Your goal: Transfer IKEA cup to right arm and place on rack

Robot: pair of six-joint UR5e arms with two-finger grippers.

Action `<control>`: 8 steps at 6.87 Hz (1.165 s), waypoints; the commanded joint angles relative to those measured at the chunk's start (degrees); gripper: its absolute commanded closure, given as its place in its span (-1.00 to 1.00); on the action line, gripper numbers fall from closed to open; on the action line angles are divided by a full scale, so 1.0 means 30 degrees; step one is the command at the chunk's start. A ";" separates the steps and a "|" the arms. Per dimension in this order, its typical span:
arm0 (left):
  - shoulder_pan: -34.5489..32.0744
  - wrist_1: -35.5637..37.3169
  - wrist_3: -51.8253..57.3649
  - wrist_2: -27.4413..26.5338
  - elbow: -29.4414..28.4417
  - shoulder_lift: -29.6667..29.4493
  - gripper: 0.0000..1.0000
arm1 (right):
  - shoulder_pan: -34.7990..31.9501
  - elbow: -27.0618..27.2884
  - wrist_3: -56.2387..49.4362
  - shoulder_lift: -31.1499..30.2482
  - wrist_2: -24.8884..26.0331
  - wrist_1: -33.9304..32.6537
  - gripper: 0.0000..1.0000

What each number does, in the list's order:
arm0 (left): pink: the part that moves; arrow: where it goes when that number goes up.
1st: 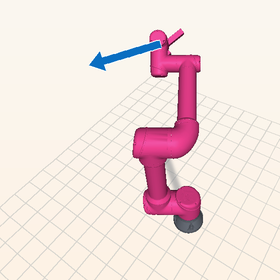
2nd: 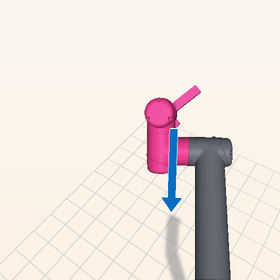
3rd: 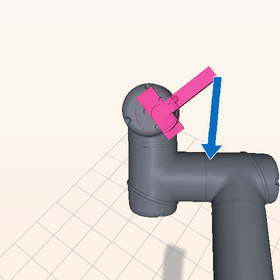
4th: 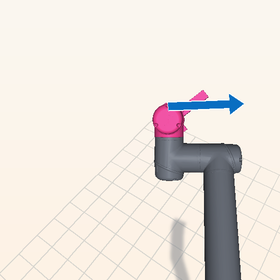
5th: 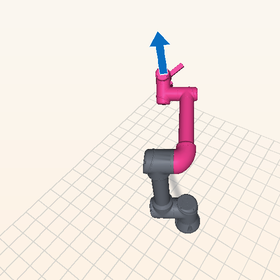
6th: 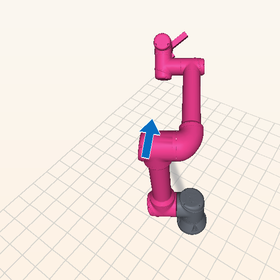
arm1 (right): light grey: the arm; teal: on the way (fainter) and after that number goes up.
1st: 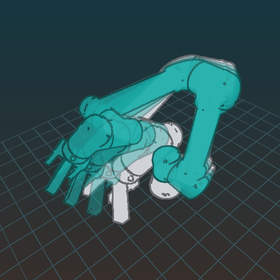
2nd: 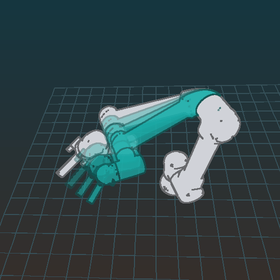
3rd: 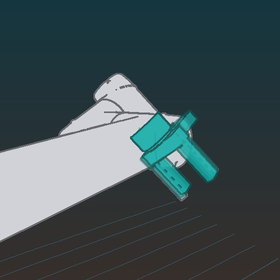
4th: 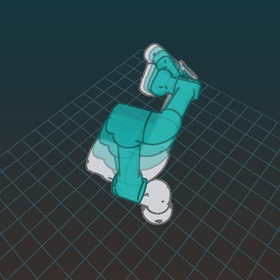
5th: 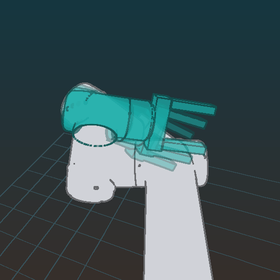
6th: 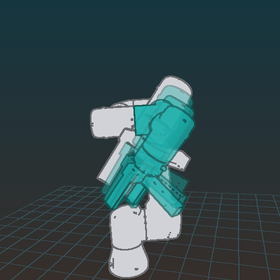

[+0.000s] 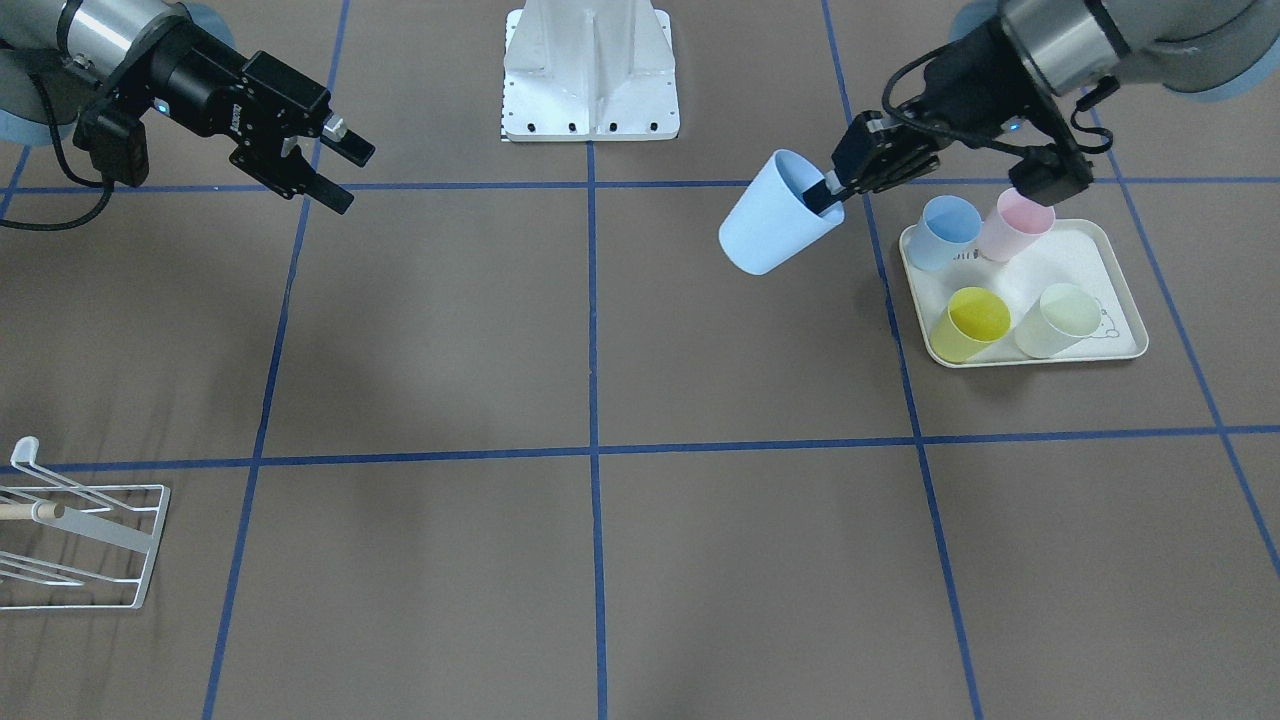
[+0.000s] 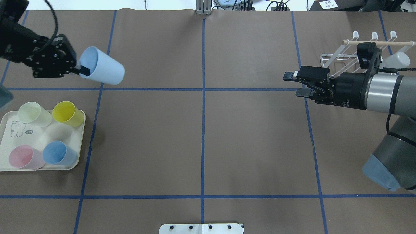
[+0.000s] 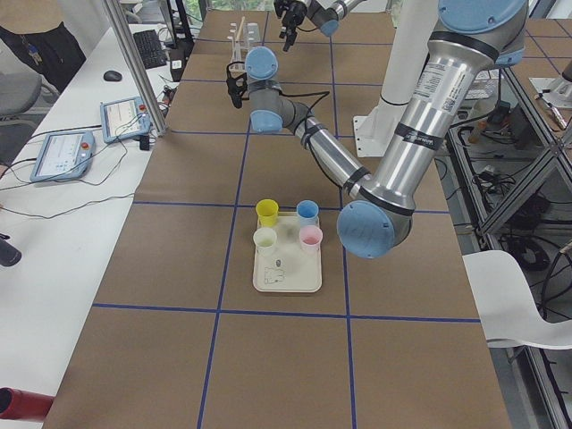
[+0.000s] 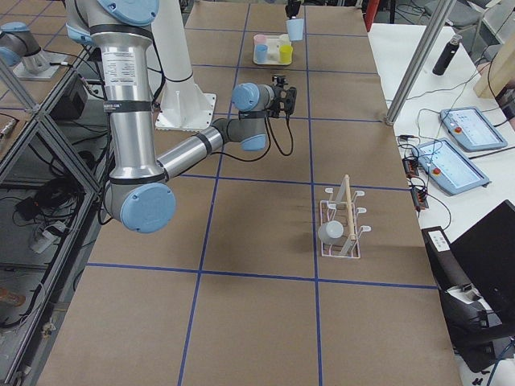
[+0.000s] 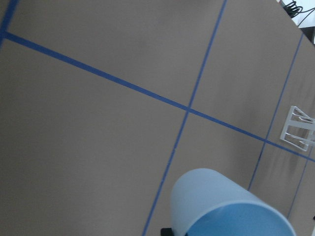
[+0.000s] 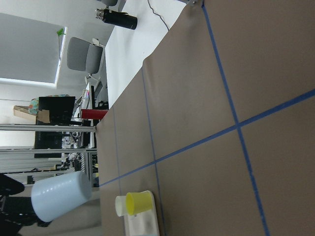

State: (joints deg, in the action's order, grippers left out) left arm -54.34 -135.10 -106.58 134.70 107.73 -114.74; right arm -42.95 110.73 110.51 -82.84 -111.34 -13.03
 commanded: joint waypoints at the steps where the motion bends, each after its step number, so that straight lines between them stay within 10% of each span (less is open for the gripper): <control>1: 0.2544 -0.7072 -0.5520 -0.5413 -0.1475 -0.0539 1.00 | 0.0343 -0.0143 0.3665 0.1069 -0.0152 0.0738 -1.00; 3: 0.4859 -1.4844 -0.8146 -0.9115 -0.3967 -0.0658 1.00 | 0.0402 -0.0580 0.6301 0.2178 0.0023 0.2199 -1.00; 8: 0.7681 -1.6137 -0.8243 -1.1356 -0.4064 -0.2005 1.00 | 0.0665 -0.1402 0.8280 0.3738 0.1107 0.2174 -1.00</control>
State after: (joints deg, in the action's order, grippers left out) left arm -32.09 -183.31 -131.33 101.06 95.71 -120.11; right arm -41.16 107.12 135.00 -72.08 -108.53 -6.48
